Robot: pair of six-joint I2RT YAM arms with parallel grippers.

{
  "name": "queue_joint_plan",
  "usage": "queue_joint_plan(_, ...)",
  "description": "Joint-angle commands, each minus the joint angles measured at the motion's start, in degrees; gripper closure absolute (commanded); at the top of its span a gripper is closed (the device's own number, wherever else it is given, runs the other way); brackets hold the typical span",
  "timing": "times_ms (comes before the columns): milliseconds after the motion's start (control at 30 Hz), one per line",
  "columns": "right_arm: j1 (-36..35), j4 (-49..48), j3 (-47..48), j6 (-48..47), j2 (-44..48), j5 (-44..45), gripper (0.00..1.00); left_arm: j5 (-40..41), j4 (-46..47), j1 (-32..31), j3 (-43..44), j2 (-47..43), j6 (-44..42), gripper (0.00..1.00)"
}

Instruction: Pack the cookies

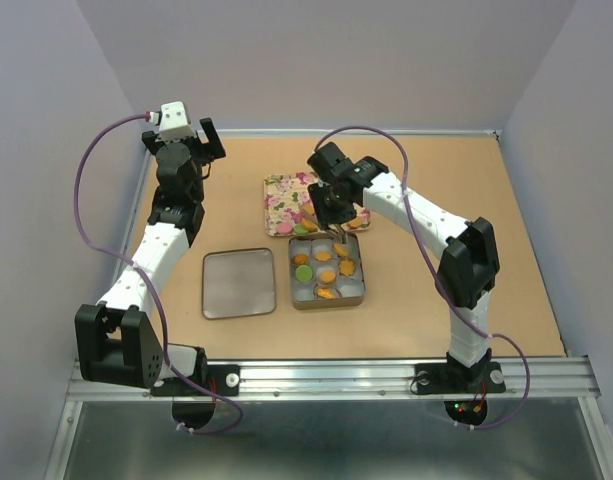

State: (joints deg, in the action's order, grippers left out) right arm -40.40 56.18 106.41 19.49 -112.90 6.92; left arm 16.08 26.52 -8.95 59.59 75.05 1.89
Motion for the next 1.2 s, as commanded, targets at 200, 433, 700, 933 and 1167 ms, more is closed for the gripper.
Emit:
queue_joint_plan(200,0.7,0.1,3.8,0.3,-1.7,-3.0,0.51,0.1,2.1,-0.3,0.3,-1.8,-0.7,0.01)
queue_joint_plan(433,0.6,0.1,4.6,0.3,-2.7,-4.9,0.51,0.1,2.1,-0.3,0.3,-1.7,-0.8,0.01)
queue_joint_plan(700,0.7,0.2,3.9,0.1,-2.3,-4.6,0.55,0.1,2.1,-0.3,0.3,-1.7,-0.8,0.01)
queue_joint_plan(933,0.8,1.1,6.8,-0.2,-1.6,-0.9,0.6,0.1,2.2,-0.3,0.3,-1.7,-0.9,0.01)
queue_joint_plan(1167,1.3,7.8,15.3,-1.0,0.0,1.4,0.6,0.0,2.1,-0.3,0.3,-1.7,-0.7,0.01)
